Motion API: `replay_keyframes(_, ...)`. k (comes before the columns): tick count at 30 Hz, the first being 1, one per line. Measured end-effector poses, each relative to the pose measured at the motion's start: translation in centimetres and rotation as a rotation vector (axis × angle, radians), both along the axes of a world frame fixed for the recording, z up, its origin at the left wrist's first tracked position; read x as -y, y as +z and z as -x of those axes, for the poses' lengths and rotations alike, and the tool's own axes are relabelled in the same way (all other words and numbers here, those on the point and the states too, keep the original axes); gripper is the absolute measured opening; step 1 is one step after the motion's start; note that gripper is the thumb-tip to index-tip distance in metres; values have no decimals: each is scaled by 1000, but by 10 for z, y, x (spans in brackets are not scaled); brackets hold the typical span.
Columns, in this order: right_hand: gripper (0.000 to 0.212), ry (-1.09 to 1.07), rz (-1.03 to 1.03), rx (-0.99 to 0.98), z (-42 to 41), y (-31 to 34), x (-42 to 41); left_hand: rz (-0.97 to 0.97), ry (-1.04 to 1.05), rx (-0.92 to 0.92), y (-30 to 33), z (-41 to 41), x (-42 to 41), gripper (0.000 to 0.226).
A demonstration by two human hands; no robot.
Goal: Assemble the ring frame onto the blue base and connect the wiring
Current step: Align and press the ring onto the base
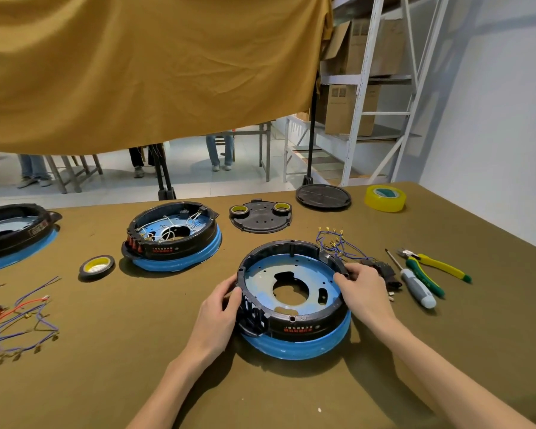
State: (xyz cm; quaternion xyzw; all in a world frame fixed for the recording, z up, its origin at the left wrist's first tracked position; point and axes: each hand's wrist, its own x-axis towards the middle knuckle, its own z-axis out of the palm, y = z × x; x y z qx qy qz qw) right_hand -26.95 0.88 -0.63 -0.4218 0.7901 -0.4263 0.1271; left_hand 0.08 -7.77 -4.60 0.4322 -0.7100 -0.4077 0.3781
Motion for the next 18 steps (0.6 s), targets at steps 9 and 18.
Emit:
replay_keyframes(9,26,-11,56,27,-1,-7,2,5,9,6,1,2,1,48)
replay_keyframes(18,16,80,112,180,-1,4,50,24,117,-29,-2,1,5,48)
